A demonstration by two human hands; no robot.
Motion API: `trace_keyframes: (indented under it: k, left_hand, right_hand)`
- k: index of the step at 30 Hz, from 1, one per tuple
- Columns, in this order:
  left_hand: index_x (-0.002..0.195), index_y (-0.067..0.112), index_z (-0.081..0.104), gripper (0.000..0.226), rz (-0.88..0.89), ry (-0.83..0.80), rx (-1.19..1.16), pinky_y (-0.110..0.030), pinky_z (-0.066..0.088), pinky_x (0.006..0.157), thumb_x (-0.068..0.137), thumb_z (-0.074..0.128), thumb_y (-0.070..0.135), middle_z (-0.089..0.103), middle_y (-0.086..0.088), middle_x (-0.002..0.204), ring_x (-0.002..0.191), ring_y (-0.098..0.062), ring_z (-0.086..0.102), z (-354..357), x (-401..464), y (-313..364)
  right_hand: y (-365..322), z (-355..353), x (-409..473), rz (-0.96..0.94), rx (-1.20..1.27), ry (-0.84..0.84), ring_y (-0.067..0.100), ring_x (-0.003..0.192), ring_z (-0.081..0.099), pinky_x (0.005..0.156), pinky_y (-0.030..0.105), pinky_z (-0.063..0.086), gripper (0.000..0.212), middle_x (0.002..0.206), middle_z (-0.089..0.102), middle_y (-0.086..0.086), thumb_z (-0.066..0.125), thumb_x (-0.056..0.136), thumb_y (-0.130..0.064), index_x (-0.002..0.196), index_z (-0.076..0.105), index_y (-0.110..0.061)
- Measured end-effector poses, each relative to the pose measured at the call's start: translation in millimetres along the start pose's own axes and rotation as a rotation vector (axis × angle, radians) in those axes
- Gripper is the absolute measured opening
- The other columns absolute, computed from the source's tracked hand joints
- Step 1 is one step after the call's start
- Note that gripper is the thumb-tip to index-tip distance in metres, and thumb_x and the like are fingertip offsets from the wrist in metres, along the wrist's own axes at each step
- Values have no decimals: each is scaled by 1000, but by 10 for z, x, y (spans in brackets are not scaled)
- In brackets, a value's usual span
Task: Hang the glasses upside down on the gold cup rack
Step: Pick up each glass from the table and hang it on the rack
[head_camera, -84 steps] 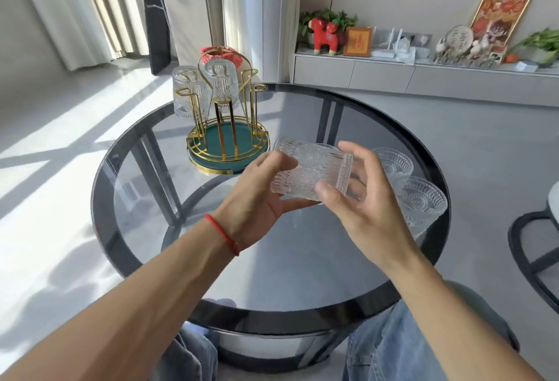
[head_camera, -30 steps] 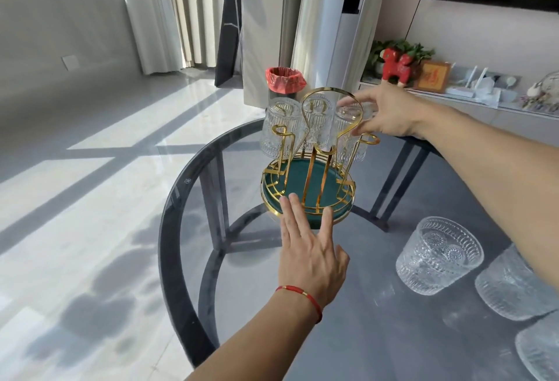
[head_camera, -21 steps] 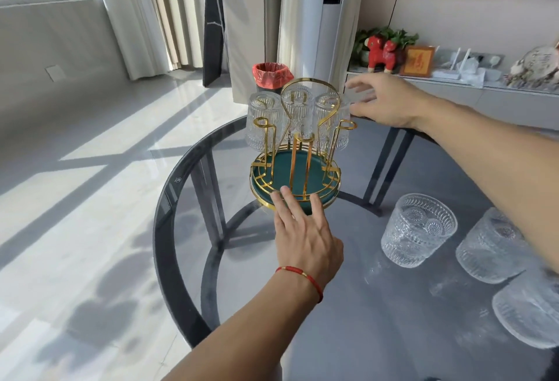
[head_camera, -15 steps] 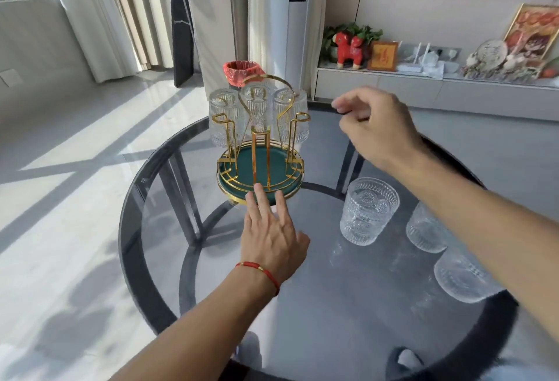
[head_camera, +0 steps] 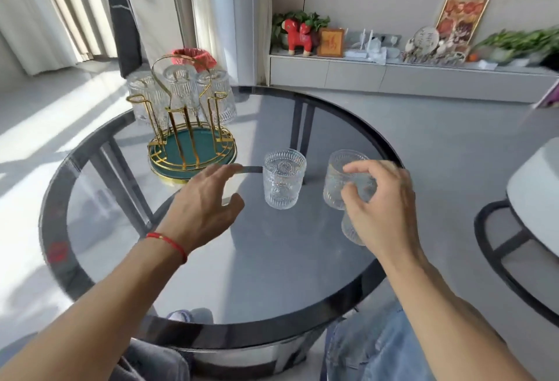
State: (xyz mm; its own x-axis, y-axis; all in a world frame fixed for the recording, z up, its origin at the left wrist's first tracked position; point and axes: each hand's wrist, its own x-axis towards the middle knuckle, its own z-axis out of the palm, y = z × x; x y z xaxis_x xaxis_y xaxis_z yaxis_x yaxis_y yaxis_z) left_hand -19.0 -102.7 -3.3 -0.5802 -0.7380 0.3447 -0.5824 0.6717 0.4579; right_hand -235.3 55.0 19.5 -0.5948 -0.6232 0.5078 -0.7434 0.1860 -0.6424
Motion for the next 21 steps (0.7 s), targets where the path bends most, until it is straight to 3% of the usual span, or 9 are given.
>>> trace_keyframes:
  k: [2,5,8,10,13,17,19,21]
  left_hand:
    - [132,16,62,46,14,26,-59,-49,58,86,86,65,20,69,-11,118,100,-29,66,-5,-25,21]
    - [125,12,66,40,61,45,-122,-46,60,80,85,65,14,71,-8,111,93,-25,66,6,-42,66]
    - [120,12,69,36,96,68,-39,-46,61,76,85,68,6,73,-7,110,92,-26,68,59,-78,98]
    - [119,14,69,35,84,80,23,-48,60,77,85,67,8,74,-7,111,95,-30,69,94,-96,101]
    - [115,14,71,31,92,117,5,-46,61,75,85,65,10,75,-5,107,87,-26,69,110,-110,95]
    - [109,17,72,31,98,173,-59,-41,60,68,85,55,28,75,1,98,71,-18,66,77,-135,163]
    - [107,17,72,31,104,203,-125,-40,60,66,89,54,35,75,3,94,72,-17,68,68,-147,238]
    - [107,16,73,34,131,192,-246,-37,61,65,92,54,41,75,4,92,74,-10,69,77,-166,335]
  right_hand:
    - [104,-21,-10,173,-92,-54,27,124,47,107,43,39,41,129,60,2,73,83,-27,123,65,-22]
    - [183,-35,-43,419,34,-175,25,137,36,113,39,36,74,145,43,6,79,78,-43,142,45,-25]
    - [299,-32,-77,472,165,-135,14,131,43,111,34,38,91,144,44,-2,86,74,-41,149,37,-26]
    - [396,-29,-116,487,220,-111,7,121,45,103,26,40,93,136,46,-10,89,73,-37,149,36,-27]
    - [507,-36,-176,512,306,-162,4,117,56,85,16,42,79,122,56,-24,91,70,-33,136,46,-33]
    - [546,-123,-137,460,288,-171,8,118,61,99,34,52,83,124,66,-17,90,54,-51,129,57,-39]
    - [501,-192,-109,337,345,-158,6,121,61,104,39,51,80,127,67,-16,91,56,-57,128,59,-41]
    - [421,-250,-79,237,509,-260,8,123,63,105,44,50,74,128,69,-14,91,62,-58,127,62,-42]
